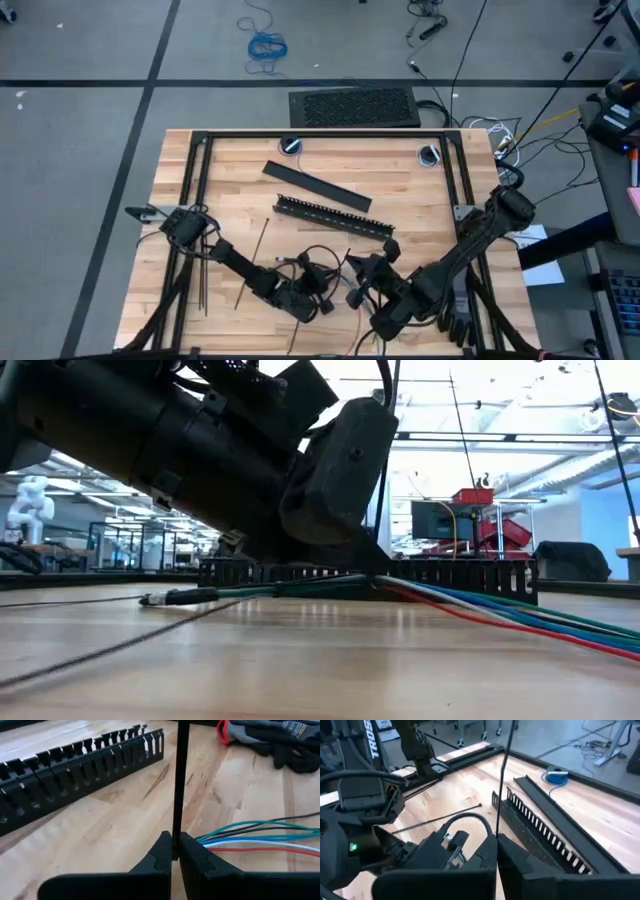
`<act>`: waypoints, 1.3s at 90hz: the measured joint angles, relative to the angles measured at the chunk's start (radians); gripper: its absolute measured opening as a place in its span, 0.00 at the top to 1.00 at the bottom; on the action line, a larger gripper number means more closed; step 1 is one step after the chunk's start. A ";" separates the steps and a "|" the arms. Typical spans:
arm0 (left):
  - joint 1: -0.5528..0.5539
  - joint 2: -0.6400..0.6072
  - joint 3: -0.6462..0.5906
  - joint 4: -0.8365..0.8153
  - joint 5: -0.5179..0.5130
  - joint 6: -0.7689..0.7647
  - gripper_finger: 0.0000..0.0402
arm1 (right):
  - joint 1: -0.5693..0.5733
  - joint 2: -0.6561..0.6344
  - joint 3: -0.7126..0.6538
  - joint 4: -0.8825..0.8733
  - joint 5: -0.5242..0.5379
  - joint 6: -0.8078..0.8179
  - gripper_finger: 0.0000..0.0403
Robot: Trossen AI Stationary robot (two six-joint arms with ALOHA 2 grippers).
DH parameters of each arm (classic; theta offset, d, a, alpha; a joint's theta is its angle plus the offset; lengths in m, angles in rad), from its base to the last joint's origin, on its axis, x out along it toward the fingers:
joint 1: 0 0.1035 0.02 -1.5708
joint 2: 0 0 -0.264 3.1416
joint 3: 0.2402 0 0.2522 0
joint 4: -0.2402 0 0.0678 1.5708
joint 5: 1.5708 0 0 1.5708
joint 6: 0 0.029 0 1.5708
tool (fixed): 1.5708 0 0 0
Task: Ziptie cables
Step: Wrap the cable wires with the black zip tie
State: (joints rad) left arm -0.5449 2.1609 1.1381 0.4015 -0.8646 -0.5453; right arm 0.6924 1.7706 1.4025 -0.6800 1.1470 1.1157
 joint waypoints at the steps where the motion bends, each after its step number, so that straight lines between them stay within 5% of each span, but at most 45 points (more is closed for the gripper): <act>1: 0.000 0.000 0.000 0.000 0.000 0.000 0.95 | 0.000 0.000 0.000 0.000 0.000 -0.001 1.00; 57: 0.007 0.002 -0.001 -0.004 0.106 -0.018 0.97 | -0.025 -0.037 0.001 0.066 -0.101 -0.112 1.00; 78: 0.023 0.002 -0.001 -0.001 0.206 -0.024 0.97 | -0.024 -0.025 0.001 0.076 -0.051 -0.154 1.00; 117: 0.023 0.012 0.000 -0.004 0.211 0.084 0.95 | -0.029 0.027 0.002 0.087 -0.041 -0.222 1.00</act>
State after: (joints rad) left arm -0.5217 2.1728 1.1381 0.3973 -0.6536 -0.4613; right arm 0.6637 1.7972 1.4040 -0.5930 1.1063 0.8941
